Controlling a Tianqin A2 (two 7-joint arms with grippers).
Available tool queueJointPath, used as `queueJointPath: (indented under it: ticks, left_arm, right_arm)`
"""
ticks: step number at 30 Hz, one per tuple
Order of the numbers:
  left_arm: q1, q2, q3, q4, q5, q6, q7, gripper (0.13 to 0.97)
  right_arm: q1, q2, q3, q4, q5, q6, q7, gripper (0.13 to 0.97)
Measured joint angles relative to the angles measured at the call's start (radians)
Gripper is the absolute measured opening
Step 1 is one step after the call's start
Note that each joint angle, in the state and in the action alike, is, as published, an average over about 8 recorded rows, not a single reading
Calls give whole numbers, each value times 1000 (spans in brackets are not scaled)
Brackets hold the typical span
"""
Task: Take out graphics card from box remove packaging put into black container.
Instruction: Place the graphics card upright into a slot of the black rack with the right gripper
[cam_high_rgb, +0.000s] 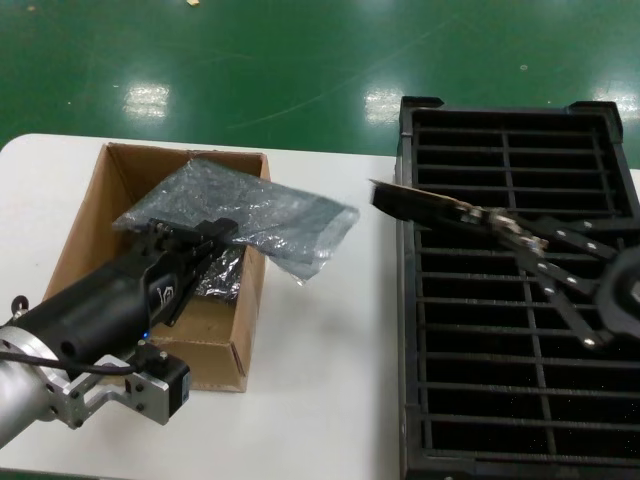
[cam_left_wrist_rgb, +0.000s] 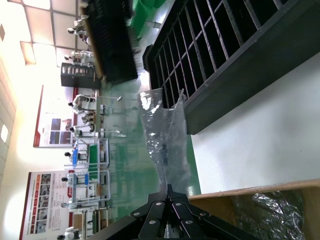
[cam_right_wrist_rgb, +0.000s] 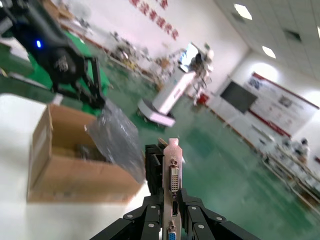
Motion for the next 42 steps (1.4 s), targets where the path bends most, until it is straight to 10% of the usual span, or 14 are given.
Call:
queueJointPath:
  ticks: [19, 33, 42]
  left_arm:
    - [0, 0, 0, 0, 0, 0, 0, 140]
    - [0, 0, 0, 0, 0, 0, 0, 140]
    - [0, 0, 0, 0, 0, 0, 0, 140]
  right_arm:
    - [-76, 40, 35, 40, -48, 61, 58, 187]
    - [277, 132, -174, 82, -401, -193, 511, 187]
    - [403, 165, -266, 2, -450, -377, 531, 187]
